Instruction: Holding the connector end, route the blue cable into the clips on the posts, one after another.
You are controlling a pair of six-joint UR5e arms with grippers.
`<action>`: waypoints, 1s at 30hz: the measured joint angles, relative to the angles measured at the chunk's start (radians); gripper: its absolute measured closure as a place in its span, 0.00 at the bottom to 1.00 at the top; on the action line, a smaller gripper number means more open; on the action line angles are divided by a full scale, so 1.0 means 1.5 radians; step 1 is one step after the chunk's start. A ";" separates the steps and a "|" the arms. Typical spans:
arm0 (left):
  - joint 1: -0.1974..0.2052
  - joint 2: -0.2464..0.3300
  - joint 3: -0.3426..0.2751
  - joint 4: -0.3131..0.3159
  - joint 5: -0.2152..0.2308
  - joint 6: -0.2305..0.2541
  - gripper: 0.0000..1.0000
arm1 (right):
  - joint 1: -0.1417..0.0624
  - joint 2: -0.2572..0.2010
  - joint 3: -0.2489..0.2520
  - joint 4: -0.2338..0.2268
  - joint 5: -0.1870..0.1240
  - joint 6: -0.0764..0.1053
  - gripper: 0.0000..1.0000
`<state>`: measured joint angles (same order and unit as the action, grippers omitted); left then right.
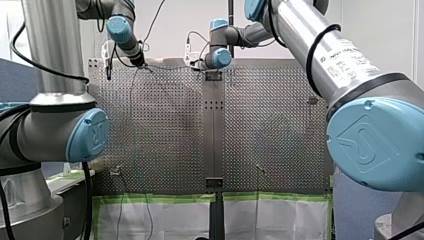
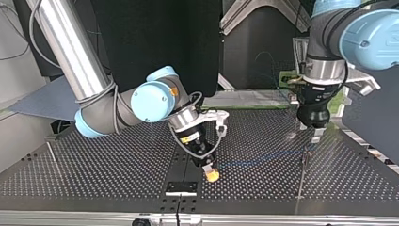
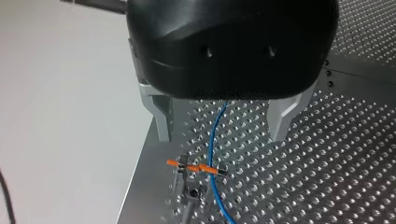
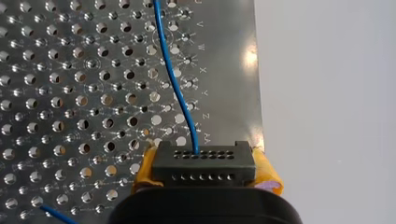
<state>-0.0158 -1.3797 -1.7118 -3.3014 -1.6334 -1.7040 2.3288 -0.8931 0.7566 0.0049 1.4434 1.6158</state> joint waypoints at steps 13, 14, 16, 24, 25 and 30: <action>-0.002 -0.008 0.000 0.030 -0.001 0.053 0.00 | 0.000 0.000 0.000 0.000 -0.007 0.000 1.00; -0.002 -0.008 0.000 0.030 -0.003 0.054 0.00 | 0.000 0.000 0.000 0.000 -0.008 0.000 1.00; -0.004 -0.008 0.000 0.030 -0.008 0.055 0.00 | 0.000 0.000 0.000 0.000 -0.008 0.000 1.00; -0.009 -0.001 0.000 0.027 -0.027 0.057 0.00 | 0.001 0.000 0.000 0.000 -0.009 0.000 1.00; -0.009 0.000 0.000 0.028 -0.028 0.057 0.00 | 0.001 0.000 0.000 0.000 -0.008 0.000 1.00; -0.011 0.001 0.000 0.027 -0.032 0.056 0.00 | 0.002 0.000 0.000 0.000 -0.008 0.000 1.00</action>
<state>-0.0320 -1.3786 -1.7117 -3.2610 -1.6819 -1.6196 2.3322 -0.8925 0.7560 0.0046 1.4311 1.6157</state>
